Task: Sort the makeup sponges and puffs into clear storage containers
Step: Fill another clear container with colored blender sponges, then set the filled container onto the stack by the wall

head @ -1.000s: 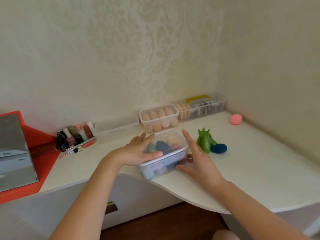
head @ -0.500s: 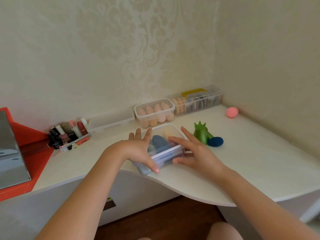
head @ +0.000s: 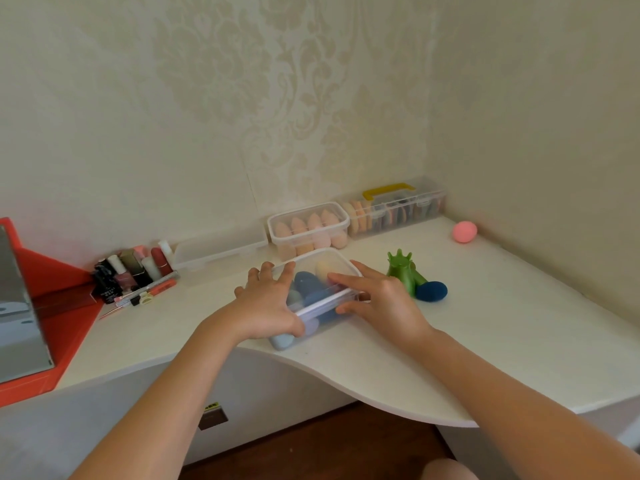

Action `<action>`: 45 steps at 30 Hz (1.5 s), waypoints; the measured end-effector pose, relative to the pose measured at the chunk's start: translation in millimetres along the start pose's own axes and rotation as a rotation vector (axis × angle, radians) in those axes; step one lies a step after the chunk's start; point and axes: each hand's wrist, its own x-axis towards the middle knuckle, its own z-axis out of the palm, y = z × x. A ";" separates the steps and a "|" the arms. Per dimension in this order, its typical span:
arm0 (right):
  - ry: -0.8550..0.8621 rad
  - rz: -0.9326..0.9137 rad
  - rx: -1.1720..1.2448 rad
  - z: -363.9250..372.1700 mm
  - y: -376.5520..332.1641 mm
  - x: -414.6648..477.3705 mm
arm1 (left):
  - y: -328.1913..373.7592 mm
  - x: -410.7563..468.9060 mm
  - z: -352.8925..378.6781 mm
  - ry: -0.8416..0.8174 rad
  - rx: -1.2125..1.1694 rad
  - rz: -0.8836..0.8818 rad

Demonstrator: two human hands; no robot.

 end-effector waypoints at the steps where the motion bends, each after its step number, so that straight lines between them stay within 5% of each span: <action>1: 0.001 -0.008 0.000 2.2 0.8 3.0 | -1.8 1.4 -1.4 0.002 -0.009 -0.007; 21: -0.038 0.008 0.267 4.6 18.9 15.0 | -33.4 -10.1 6.2 0.092 -0.364 -0.018; 30: -0.027 -0.036 0.254 8.8 21.4 15.9 | -32.0 -12.6 12.8 0.217 -0.291 0.010; 35: -0.011 -0.020 0.133 10.5 18.4 15.0 | -31.1 -12.4 16.0 0.265 -0.317 -0.015; 39: -0.123 0.215 -0.119 14.9 20.3 18.9 | -40.1 -11.0 3.3 0.395 -0.486 -0.046; 42: -0.182 0.153 -0.373 21.6 22.5 20.1 | -42.7 1.8 -34.3 0.557 -0.616 -0.040; 45: -0.155 0.130 -0.385 24.3 26.1 19.8 | -34.4 30.3 -76.5 0.551 -0.598 0.005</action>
